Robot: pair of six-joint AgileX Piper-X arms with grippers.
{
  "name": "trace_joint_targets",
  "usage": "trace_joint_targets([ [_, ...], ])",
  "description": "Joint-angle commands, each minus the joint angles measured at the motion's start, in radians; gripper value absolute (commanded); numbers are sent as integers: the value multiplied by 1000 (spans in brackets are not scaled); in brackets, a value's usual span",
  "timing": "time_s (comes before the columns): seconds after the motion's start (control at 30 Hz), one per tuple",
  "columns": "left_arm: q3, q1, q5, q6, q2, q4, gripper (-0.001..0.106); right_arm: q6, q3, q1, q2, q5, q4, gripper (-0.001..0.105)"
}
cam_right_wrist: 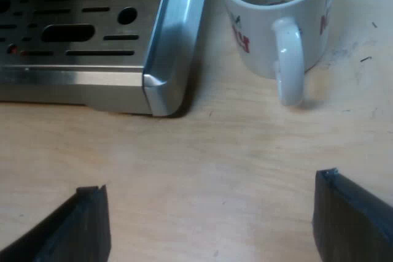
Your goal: Place mug into machine
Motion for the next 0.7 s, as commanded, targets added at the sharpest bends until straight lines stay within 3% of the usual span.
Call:
trace_joint_targets([
  [0.03,-8,-4,0,-6,-2,-18,79,-13,45,-1,-2,16,-77,70],
  [0.37,-8,-4,0,-6,-2,-18,79,-13,176,-1,-2,31,-254,70],
  [0.7,-8,-4,0,-6,-2,-18,79,-13,379,-1,-2,35,-614,70],
])
